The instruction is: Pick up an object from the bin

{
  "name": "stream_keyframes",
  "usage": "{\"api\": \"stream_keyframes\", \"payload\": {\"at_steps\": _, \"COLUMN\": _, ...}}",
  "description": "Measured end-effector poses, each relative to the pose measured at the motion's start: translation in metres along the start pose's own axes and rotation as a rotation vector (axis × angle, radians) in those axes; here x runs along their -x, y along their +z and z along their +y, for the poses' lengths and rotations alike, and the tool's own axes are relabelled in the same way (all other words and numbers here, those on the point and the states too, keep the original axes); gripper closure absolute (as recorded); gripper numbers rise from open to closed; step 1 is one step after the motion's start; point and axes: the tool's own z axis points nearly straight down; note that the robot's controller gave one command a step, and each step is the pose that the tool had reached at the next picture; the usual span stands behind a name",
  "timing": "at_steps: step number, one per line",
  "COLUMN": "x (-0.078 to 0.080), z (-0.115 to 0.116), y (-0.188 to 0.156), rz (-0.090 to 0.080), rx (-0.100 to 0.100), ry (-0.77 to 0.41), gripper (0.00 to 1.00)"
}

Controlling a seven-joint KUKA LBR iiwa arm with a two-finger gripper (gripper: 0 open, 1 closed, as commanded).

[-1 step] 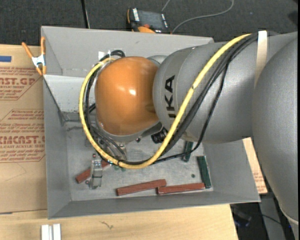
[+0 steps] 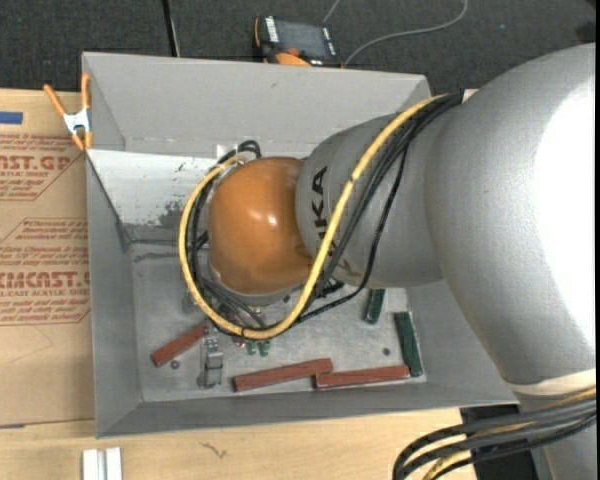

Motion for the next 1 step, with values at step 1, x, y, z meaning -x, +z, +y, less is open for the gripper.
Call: {"api": "stream_keyframes", "payload": {"at_steps": 1, "x": 0.0625, "z": -0.0056, "y": 0.0572, "rz": -0.008, "rx": 0.002, "ry": -0.049, "gripper": 0.00}}
